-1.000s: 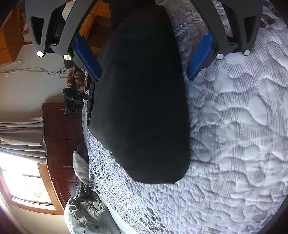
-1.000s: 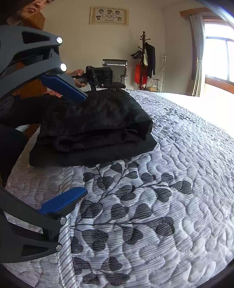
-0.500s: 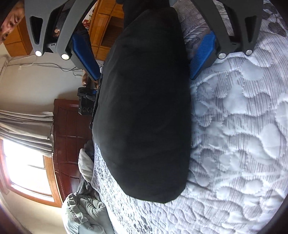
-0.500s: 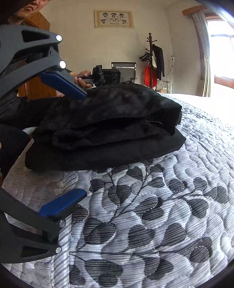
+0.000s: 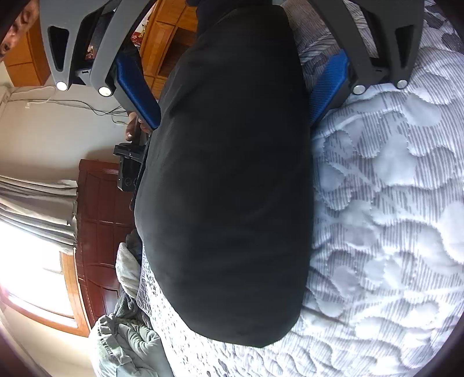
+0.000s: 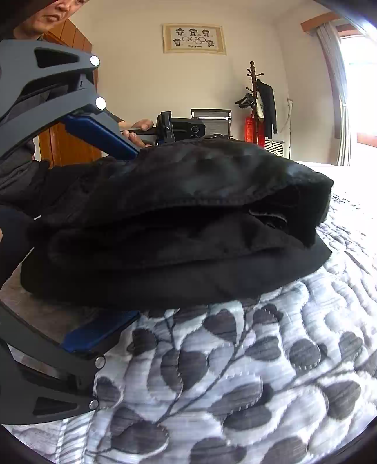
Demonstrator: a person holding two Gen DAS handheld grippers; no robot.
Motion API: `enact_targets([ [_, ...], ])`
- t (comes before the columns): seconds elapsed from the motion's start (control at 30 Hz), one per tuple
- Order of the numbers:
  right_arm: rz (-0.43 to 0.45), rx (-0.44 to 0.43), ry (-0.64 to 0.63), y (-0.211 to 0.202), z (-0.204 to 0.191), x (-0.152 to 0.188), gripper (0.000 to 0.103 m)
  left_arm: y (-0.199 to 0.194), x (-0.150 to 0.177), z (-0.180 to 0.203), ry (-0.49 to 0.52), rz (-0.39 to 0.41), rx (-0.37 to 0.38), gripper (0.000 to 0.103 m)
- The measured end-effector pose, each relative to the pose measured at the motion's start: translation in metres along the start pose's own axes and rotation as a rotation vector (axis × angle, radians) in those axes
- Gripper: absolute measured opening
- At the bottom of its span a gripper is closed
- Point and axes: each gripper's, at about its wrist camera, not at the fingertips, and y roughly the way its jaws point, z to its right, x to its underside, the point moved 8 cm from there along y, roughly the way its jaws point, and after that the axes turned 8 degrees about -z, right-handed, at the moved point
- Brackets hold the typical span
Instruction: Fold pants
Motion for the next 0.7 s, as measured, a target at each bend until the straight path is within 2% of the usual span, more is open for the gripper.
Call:
enact_targets([
  [0.1,-0.004,-0.005,-0.015,0.007,-0.006,-0.002,0.101,0.003,-0.002,0.001,-0.004,0.007,-0.025,0.099],
  [0.2,0.003,0.016,-0.048,0.01,-0.01,-0.003,0.099,0.009,0.0,0.008,0.031,0.012,-0.119,0.095],
  [0.23,0.012,0.024,-0.051,0.011,-0.01,-0.003,0.093,0.012,-0.001,0.01,0.035,0.018,-0.142,0.086],
  [0.27,0.019,0.025,-0.053,0.01,-0.011,-0.004,0.088,0.013,-0.003,0.01,0.02,0.024,-0.145,0.084],
  [0.3,0.026,0.019,-0.05,0.011,-0.011,-0.003,0.076,0.013,-0.004,0.01,0.004,0.031,-0.148,0.08],
  [0.4,0.044,0.011,-0.062,0.009,-0.013,-0.001,0.059,0.014,-0.005,0.011,-0.009,0.043,-0.149,0.068],
  [0.53,0.059,0.022,-0.082,0.008,-0.021,0.0,0.05,0.011,-0.004,0.016,-0.003,0.069,-0.145,0.053],
  [0.7,0.078,0.023,-0.095,0.011,-0.035,-0.001,0.044,0.01,-0.007,0.018,0.003,0.095,-0.121,0.044],
])
